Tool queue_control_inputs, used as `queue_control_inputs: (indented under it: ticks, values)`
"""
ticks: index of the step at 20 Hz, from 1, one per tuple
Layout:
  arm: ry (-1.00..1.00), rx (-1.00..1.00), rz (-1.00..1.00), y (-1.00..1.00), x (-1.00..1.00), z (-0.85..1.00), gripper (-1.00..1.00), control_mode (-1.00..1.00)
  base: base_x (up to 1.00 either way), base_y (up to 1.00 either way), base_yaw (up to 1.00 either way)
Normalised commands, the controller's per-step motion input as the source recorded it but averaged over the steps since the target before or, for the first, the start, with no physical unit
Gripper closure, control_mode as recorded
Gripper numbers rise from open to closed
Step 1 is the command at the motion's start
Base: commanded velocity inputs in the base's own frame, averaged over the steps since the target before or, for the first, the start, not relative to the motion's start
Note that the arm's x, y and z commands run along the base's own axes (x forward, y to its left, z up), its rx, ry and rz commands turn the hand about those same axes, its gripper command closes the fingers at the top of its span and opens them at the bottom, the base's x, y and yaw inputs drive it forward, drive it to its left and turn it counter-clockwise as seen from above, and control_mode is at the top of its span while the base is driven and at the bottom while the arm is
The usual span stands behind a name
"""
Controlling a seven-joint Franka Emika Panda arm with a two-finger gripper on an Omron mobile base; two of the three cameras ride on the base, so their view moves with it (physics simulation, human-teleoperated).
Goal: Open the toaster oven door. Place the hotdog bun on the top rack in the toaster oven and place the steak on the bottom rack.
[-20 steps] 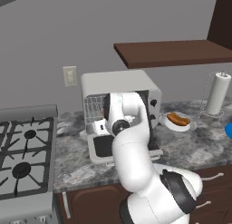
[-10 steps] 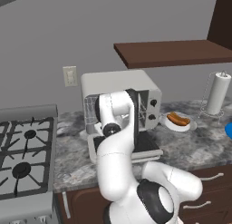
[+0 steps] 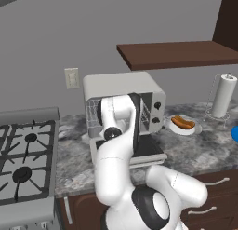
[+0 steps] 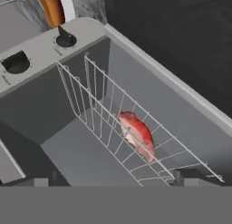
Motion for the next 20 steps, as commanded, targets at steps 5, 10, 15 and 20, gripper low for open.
queue_control_inputs:
  ticks: [5, 10, 15, 20]
  values:
    - [0.17, -0.02, 0.0, 0.32, 0.02, 0.08, -1.0, -1.0, 0.0, 0.0, 0.0]
    - [0.12, -0.01, 0.0, 0.38, 0.01, 0.19, -1.0, -1.0, 0.0, 0.0, 0.0]
    - [0.22, -0.04, -0.04, 0.36, 0.03, 0.07, -1.0, -1.0, 0.0, 0.0, 0.0]
    - [0.11, -0.06, -0.07, 0.37, 0.18, 0.2, -1.0, -1.0, 0.0, 0.0, 0.0]
